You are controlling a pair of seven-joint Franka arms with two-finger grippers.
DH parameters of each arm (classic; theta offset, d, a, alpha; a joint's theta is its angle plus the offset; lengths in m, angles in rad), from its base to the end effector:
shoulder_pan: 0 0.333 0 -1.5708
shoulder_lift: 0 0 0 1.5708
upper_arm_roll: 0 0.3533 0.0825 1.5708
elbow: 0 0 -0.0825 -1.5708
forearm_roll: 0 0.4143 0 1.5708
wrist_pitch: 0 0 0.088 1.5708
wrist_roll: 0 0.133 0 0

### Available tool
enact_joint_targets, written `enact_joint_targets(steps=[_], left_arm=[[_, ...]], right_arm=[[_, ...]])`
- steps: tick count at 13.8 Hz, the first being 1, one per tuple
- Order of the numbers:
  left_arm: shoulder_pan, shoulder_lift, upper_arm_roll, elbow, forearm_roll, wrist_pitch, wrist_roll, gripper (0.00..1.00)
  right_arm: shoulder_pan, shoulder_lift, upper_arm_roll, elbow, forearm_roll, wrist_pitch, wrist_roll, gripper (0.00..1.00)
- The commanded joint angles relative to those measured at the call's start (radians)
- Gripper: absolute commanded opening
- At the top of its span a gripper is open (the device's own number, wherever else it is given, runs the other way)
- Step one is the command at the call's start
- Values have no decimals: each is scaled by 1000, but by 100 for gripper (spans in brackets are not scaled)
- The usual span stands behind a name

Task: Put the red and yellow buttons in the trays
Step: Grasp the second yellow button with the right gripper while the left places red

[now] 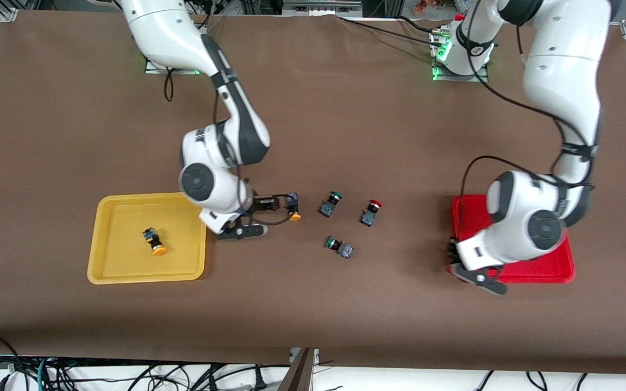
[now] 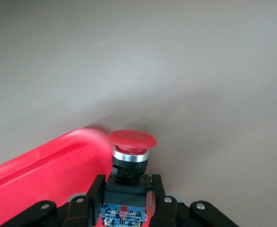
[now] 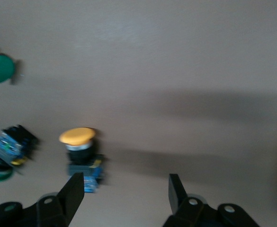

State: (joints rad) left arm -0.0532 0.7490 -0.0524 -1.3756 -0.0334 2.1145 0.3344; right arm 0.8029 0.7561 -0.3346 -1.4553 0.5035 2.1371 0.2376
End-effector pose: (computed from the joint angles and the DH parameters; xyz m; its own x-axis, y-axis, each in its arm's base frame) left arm 0.7797 -0.0767 0.2547 0.9177 -0.3971 0.0113 -0.3970 -0.9156 0.0639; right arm 0.6487 0.4140 0.2364 0.9957 0.0423 -0.0824 0.0275 -0.9846 -0.1728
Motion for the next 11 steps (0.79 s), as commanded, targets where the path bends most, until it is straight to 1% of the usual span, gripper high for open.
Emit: enact_joint_targets(steps=[1, 3, 5, 8, 10, 11], left_arm=[[85, -62, -14, -34, 13, -60, 41, 23], [162, -63, -15, -37, 15, -112, 48, 24], [235, -62, -15, -71, 13, -107, 80, 24], [318, -62, -15, -88, 13, -113, 80, 27], [357, -62, -15, -118, 6, -100, 80, 27], [369, -62, -15, -132, 6, -75, 80, 27]], right_arm=[[82, 37, -14, -3, 21, 84, 112, 80], [119, 61, -14, -10, 21, 139, 184, 80], [137, 80, -12, -10, 15, 156, 207, 80], [139, 85, -15, -11, 9, 159, 197, 80], [139, 85, -17, -11, -5, 158, 193, 80], [139, 85, -17, -13, -17, 156, 192, 80]])
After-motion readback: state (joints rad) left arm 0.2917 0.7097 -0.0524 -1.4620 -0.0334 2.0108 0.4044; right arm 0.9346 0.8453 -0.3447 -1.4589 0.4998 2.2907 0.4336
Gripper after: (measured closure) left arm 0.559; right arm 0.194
